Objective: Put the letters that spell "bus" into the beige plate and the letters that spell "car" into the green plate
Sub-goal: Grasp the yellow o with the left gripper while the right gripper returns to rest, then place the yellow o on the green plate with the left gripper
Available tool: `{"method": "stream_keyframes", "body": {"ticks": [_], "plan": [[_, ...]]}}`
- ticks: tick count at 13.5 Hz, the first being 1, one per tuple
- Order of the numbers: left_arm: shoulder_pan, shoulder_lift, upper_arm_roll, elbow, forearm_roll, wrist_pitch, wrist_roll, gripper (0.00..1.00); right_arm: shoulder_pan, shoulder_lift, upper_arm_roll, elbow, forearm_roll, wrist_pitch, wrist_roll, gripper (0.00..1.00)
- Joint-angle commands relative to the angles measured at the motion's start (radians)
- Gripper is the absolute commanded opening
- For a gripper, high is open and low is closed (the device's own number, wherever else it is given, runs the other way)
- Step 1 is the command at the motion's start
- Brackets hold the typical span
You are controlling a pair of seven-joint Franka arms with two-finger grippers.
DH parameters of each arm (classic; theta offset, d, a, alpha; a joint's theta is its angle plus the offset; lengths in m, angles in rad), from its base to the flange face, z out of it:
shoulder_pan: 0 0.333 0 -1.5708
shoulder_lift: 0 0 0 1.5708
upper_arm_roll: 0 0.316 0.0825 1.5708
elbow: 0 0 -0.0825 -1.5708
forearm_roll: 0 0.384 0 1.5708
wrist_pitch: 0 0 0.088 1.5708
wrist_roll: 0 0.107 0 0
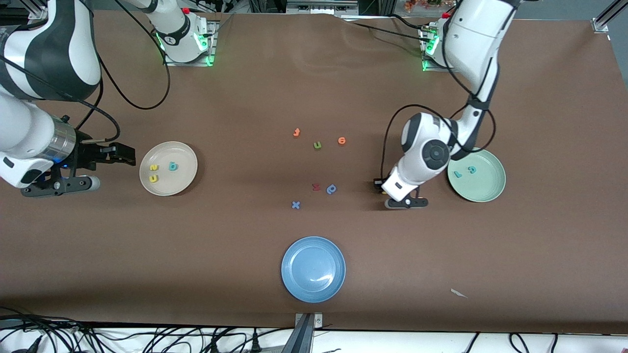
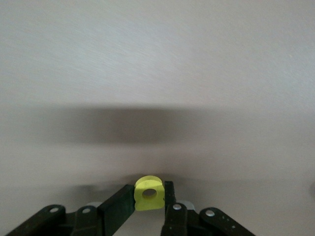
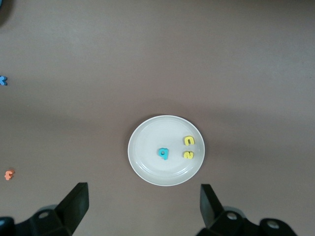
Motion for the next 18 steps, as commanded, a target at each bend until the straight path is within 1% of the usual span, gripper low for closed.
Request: {"method": "stream_keyframes", "body": {"ticks": [1,2,3,4,5,6,7,9,10,11,12,13,14,15,16,17,18], "plan": [[0.098,-0.118,-0.006,-0.018,0.111,-0.105,0.036,0.0,-0.04,-0.006,0.042,0.011,0.002,-0.013,0.038,1.0],[0.132,-0.144,-0.006,-0.018,0.131,-0.146,0.076,0.0,-0.111,-0.008,0.112,0.011,-0.004,-0.013,0.039,1.0],[0.166,-0.175,-0.005,-0.018,0.133,-0.182,0.132,0.0,-0.183,-0.009,0.197,0.011,-0.038,-0.01,0.039,1.0],[0.201,-0.199,-0.005,-0.018,0.133,-0.221,0.189,0.0,-0.233,-0.02,0.264,0.011,-0.097,-0.006,0.041,1.0],[0.23,-0.219,-0.002,-0.021,0.133,-0.267,0.241,0.0,-0.292,-0.029,0.335,0.009,-0.136,-0.006,0.042,0.99],[0.255,-0.239,0.012,-0.035,0.143,-0.303,0.286,0.0,-0.36,-0.041,0.408,0.001,-0.15,-0.006,0.042,0.99],[0.266,-0.256,0.032,-0.053,0.166,-0.309,0.32,0.0,-0.403,-0.058,0.444,-0.023,-0.153,-0.003,0.042,0.99],[0.272,-0.27,0.09,-0.081,0.226,-0.309,0.4,0.0,-0.42,-0.095,0.447,-0.087,-0.167,0.052,0.042,1.0],[0.277,-0.27,0.115,-0.096,0.229,-0.309,0.433,0.0,-0.443,-0.109,0.457,-0.115,-0.167,0.075,0.042,0.99],[0.286,-0.27,0.129,-0.116,0.229,-0.309,0.449,0.0,-0.474,-0.114,0.495,-0.132,-0.168,0.095,0.042,1.0],[0.293,-0.27,0.13,-0.149,0.228,-0.308,0.449,0.0,-0.497,-0.114,0.521,-0.129,-0.17,0.097,0.042,1.0],[0.295,-0.269,0.13,-0.18,0.228,-0.3,0.448,0.03,-0.494,-0.114,0.524,-0.126,-0.194,0.093,0.062,1.0],[0.295,-0.265,0.13,-0.203,0.228,-0.297,0.448,0.03,-0.488,-0.114,0.524,-0.123,-0.216,0.079,0.094,1.0],[0.297,-0.267,0.13,-0.229,0.228,-0.289,0.448,0.07,-0.486,-0.111,0.524,-0.121,-0.216,0.068,0.105,1.0],[0.298,-0.265,0.13,-0.24,0.228,-0.28,0.448,0.22,-0.488,-0.106,0.523,-0.118,-0.205,0.069,0.107,1.0],[0.3,-0.264,0.13,-0.243,0.228,-0.277,0.448,0.48,-0.488,-0.1,0.523,-0.102,-0.205,0.068,0.104,1.0],[0.3,-0.264,0.13,-0.242,0.228,-0.277,0.448,0.92,-0.486,-0.098,0.523,-0.098,-0.214,0.068,0.105,1.0]]}}
